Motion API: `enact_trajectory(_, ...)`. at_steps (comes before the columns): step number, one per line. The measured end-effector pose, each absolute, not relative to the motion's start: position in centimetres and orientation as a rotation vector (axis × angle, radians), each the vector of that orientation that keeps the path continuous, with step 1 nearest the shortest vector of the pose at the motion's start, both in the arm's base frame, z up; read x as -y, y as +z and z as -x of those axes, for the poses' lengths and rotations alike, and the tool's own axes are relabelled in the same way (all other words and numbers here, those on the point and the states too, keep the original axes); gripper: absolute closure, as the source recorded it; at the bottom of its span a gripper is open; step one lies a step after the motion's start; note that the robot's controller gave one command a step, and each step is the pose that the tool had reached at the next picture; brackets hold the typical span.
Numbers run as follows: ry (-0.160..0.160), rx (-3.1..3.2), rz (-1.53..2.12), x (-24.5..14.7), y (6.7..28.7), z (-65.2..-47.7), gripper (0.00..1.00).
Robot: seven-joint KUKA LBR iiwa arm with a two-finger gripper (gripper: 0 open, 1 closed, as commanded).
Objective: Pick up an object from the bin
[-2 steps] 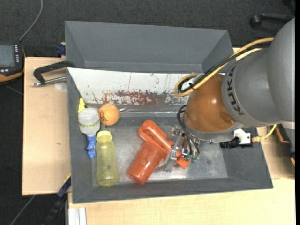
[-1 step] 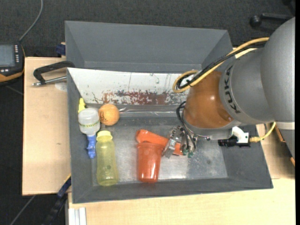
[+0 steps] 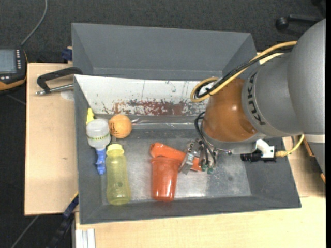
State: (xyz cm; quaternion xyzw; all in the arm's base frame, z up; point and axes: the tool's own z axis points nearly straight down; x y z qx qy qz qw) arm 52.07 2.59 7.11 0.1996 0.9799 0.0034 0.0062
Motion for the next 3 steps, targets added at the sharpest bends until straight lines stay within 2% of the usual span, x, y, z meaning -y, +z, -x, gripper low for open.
enact_trajectory(1, 0.011, -3.069, -0.625, -2.6, 7.6, -52.0, 1.00)
enact_trajectory(3, 0.014, -3.063, -0.622, -2.6, 10.4, -52.1, 1.00)
